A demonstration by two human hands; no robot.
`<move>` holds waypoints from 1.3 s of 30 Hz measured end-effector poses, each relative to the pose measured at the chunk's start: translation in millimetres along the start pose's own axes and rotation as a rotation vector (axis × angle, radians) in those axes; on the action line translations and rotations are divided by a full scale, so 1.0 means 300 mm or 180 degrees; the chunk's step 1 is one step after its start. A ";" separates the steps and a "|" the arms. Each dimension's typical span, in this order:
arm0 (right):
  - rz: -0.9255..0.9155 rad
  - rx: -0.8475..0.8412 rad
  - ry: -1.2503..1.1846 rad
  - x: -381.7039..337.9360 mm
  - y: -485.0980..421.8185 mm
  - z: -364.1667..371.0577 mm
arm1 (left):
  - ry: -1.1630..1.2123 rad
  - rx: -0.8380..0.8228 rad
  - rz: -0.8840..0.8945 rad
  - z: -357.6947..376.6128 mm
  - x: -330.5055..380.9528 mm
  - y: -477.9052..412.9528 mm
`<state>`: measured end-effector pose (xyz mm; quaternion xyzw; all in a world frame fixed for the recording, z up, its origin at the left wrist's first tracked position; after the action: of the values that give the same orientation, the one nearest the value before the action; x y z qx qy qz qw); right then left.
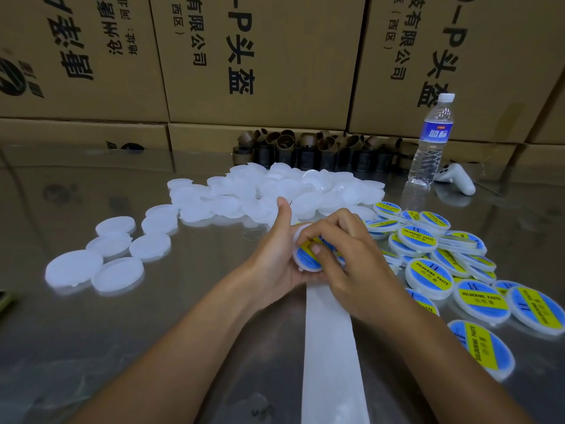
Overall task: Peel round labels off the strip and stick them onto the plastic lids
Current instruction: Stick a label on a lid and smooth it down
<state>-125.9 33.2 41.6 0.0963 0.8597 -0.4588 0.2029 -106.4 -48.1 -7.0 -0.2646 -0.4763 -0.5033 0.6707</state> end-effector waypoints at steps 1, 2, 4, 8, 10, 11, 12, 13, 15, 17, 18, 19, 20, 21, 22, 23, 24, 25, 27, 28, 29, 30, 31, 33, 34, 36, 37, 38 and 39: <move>-0.0001 0.0018 0.0011 -0.002 0.000 -0.003 | 0.0025 0.0013 0.0000 0.001 0.000 0.001; 0.0003 0.0043 0.0016 -0.003 -0.001 -0.006 | 0.0053 0.0023 -0.0001 0.002 0.000 0.002; 0.0014 0.0097 0.0004 -0.007 -0.003 -0.013 | 0.0107 0.0020 -0.0004 0.005 0.001 0.003; -0.0004 0.0131 0.0035 -0.014 -0.002 -0.020 | 0.0151 0.0089 0.0059 0.009 0.007 0.008; -0.0016 0.0169 0.0063 -0.018 -0.002 -0.021 | 0.0232 0.0111 0.0082 0.011 0.009 0.010; -0.0006 0.0194 0.0079 -0.018 -0.003 -0.022 | 0.0266 0.0129 0.0085 0.012 0.008 0.010; 0.0011 0.0214 0.0097 -0.018 -0.003 -0.024 | 0.0298 0.0165 0.0081 0.011 0.006 0.009; 0.0026 0.0227 0.0115 -0.017 -0.004 -0.025 | 0.0316 0.0211 0.0073 0.008 0.004 0.007; 0.0038 0.0220 0.0125 -0.014 -0.004 -0.027 | 0.0306 0.0265 0.0041 0.006 0.001 0.007; 0.0061 0.0215 0.0046 -0.012 -0.003 -0.026 | 0.0307 0.0271 -0.0001 0.005 -0.002 0.008; 0.0102 0.0230 -0.0050 -0.010 -0.003 -0.025 | 0.0283 0.0284 -0.0005 0.002 -0.002 0.008; 0.0158 0.0243 -0.0174 -0.009 -0.004 -0.025 | 0.0246 0.0297 -0.0007 -0.001 -0.002 0.008; 0.0217 0.0245 -0.0292 -0.007 -0.005 -0.023 | 0.0210 0.0293 -0.0010 -0.001 -0.002 0.007; 0.0262 0.0236 -0.0379 -0.006 -0.006 -0.021 | 0.0178 0.0287 -0.0009 -0.002 -0.003 0.007; 0.0288 0.0221 -0.0426 -0.007 -0.007 -0.020 | 0.0150 0.0298 -0.0014 -0.003 -0.003 0.006; 0.0298 0.0206 -0.0445 -0.007 -0.007 -0.019 | 0.0132 0.0314 -0.0024 -0.004 -0.004 0.007; 0.0302 0.0194 -0.0454 -0.008 -0.006 -0.019 | 0.0132 0.0319 -0.0033 -0.006 -0.006 0.006; 0.0302 0.0184 -0.0463 -0.009 -0.006 -0.019 | 0.0148 0.0318 -0.0030 -0.008 -0.006 0.005; 0.0295 0.0175 -0.0480 -0.009 -0.005 -0.018 | 0.0194 0.0327 -0.0010 -0.012 -0.007 0.004; 0.0287 0.0177 -0.0482 -0.009 -0.005 -0.017 | 0.0206 0.0329 -0.0007 -0.014 -0.007 0.004; 0.0277 0.0178 -0.0482 -0.009 -0.004 -0.017 | 0.0207 0.0332 -0.0008 -0.016 -0.008 0.003; 0.0271 0.0175 -0.0487 -0.008 -0.004 -0.017 | 0.0192 0.0336 -0.0015 -0.018 -0.009 0.003; 0.0271 0.0167 -0.0496 -0.007 -0.003 -0.017 | 0.0163 0.0335 -0.0027 -0.019 -0.010 0.004; 0.0283 0.0169 -0.0497 -0.002 -0.002 -0.019 | 0.0033 0.0345 -0.0020 -0.022 -0.012 0.004; 0.0283 0.0184 -0.0490 -0.001 -0.004 -0.020 | -0.0052 0.0366 0.0022 -0.026 -0.010 0.002; 0.0250 0.0235 -0.0476 -0.001 -0.006 -0.024 | -0.0199 0.0383 0.0097 -0.028 -0.005 0.001; 0.0213 0.0263 -0.0450 -0.002 -0.007 -0.027 | -0.0260 0.0379 0.0106 -0.029 -0.002 0.003; 0.0177 0.0285 -0.0409 -0.002 -0.008 -0.028 | -0.0319 0.0382 0.0118 -0.029 0.001 0.005; 0.0152 0.0298 -0.0365 -0.002 -0.008 -0.029 | -0.0376 0.0393 0.0140 -0.029 0.004 0.007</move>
<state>-128.4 39.0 48.1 0.0997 0.8217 -0.4983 0.2580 -101.0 -55.2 -9.1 -0.2623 -0.5392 -0.4417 0.6674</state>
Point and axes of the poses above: each hand's wrist, its own y-axis away from the middle knuckle, its own z-axis out of the palm, x = y × z, the point moved 7 cm from there along -y, towards the middle knuckle, and after that the axes turned 10 degrees about x, right-handed, at the moved point
